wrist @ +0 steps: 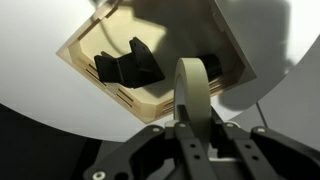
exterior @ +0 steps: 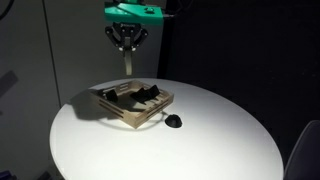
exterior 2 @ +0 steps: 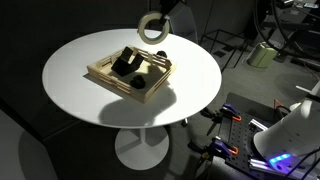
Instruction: Remove the cream white masking tape from the wooden tray and put it on the table in a vertical position
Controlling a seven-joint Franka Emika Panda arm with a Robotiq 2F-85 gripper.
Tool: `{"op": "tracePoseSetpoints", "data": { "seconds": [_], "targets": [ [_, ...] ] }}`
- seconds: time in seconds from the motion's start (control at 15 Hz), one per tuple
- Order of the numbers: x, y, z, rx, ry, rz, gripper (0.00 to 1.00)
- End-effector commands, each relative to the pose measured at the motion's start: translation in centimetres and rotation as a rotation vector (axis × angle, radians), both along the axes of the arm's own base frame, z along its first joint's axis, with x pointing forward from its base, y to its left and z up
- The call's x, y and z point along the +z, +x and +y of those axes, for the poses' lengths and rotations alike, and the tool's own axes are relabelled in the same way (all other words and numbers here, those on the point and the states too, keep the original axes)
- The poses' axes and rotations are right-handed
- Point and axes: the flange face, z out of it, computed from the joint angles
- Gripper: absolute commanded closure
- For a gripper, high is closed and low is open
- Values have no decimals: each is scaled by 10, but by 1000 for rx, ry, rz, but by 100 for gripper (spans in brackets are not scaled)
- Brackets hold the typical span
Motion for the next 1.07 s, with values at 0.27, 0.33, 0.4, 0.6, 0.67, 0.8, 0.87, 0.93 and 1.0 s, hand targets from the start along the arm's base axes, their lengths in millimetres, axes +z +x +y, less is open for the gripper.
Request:
{"op": "tracePoseSetpoints", "data": {
  "seconds": [0.27,0.33,0.4,0.6,0.67,0.8,0.87,0.93,1.0],
  "targets": [
    [17,-32,-21,-414,48,-17,95],
    [16,-33,-24,-469,53,-22,95],
    [15,-34,-26,-523,54,-27,95],
    [6,-34,-35,-643,52,-20,95],
    [3,-34,-38,-675,52,-14,95],
    [-5,-34,-45,-733,54,10,95],
    [-9,-34,-48,-761,58,22,95],
    [-14,-35,-53,-789,60,32,95],
    [-19,-34,-57,-816,61,45,95]
  ]
}}
